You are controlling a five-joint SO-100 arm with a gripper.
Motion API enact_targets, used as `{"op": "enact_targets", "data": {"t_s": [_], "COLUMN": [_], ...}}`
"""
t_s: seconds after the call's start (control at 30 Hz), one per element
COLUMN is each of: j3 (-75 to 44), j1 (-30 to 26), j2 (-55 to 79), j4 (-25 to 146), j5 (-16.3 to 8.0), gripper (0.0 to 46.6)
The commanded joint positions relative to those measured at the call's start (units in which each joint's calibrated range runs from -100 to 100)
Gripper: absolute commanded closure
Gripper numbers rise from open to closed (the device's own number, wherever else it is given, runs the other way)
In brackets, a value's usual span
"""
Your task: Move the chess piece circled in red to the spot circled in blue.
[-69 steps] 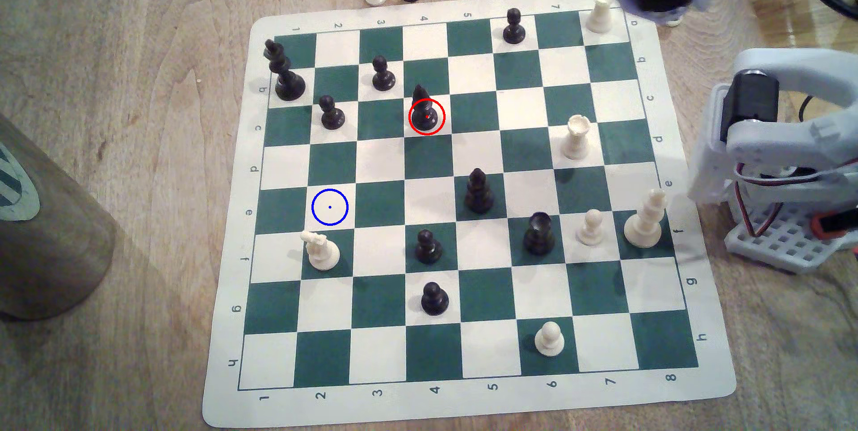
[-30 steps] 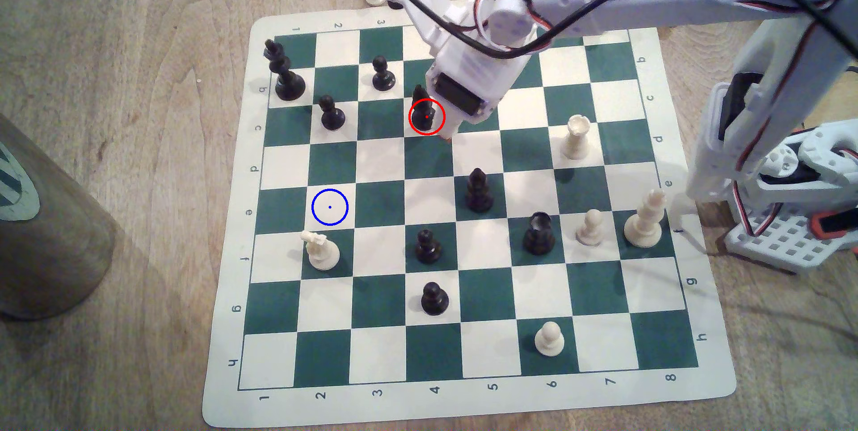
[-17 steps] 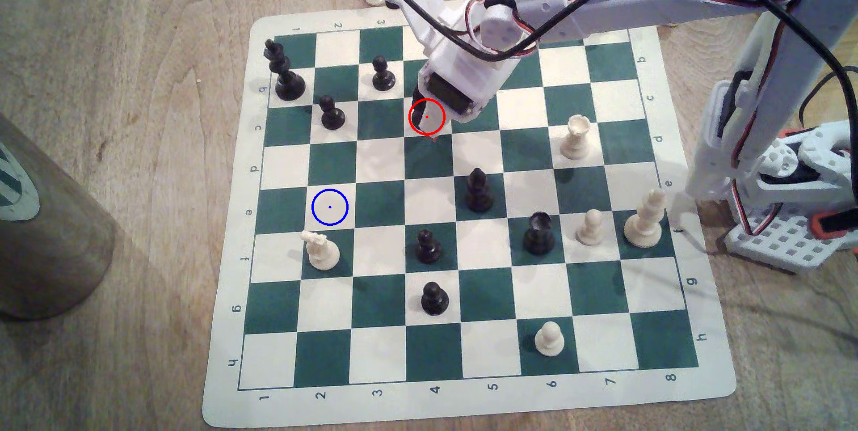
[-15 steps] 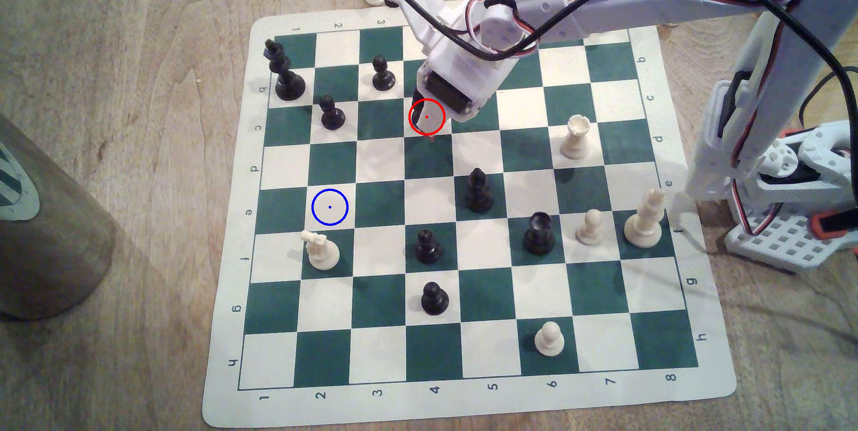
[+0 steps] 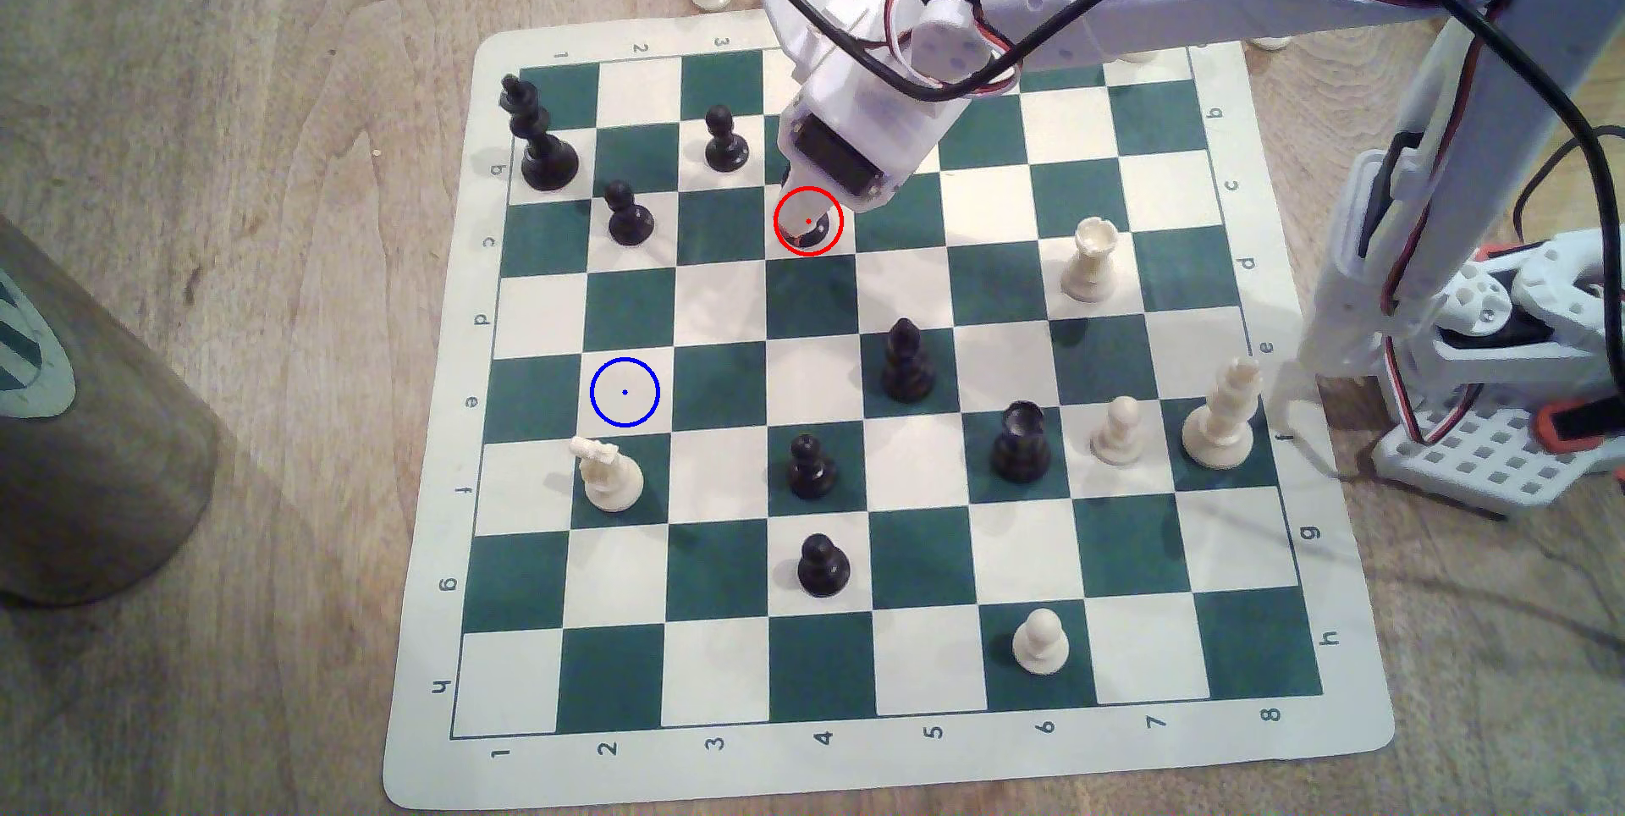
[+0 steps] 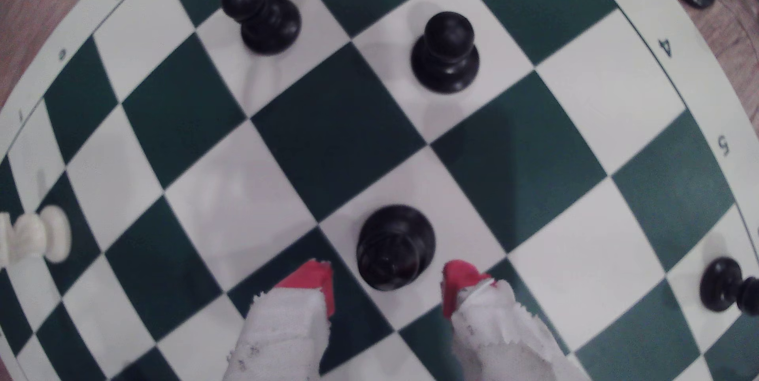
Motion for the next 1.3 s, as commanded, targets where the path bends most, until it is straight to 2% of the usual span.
{"op": "enact_targets", "data": {"t_s": [0.0, 0.3, 0.47, 0.7, 1.0, 1.1, 1.2, 1.27], "j3": [-5.09, -7.09, -7.09, -6.91, -6.72, -6.72, -6.45, -6.36], "j1": [0.03, -0.13, -0.13, -0.44, -0.99, -0.99, -0.99, -0.99], "j2": [0.3, 1.32, 1.15, -0.04, -1.57, -1.74, -1.82, -1.91], "j4": [-0.92, -1.99, -2.64, -2.64, -2.31, -1.99, -1.82, -1.9], "j5": [-0.05, -0.34, -0.59, -1.07, -1.12, -0.93, -0.63, -0.98], "gripper": [32.1, 32.1, 33.8, 32.7, 33.4, 37.7, 44.6, 45.5]}}
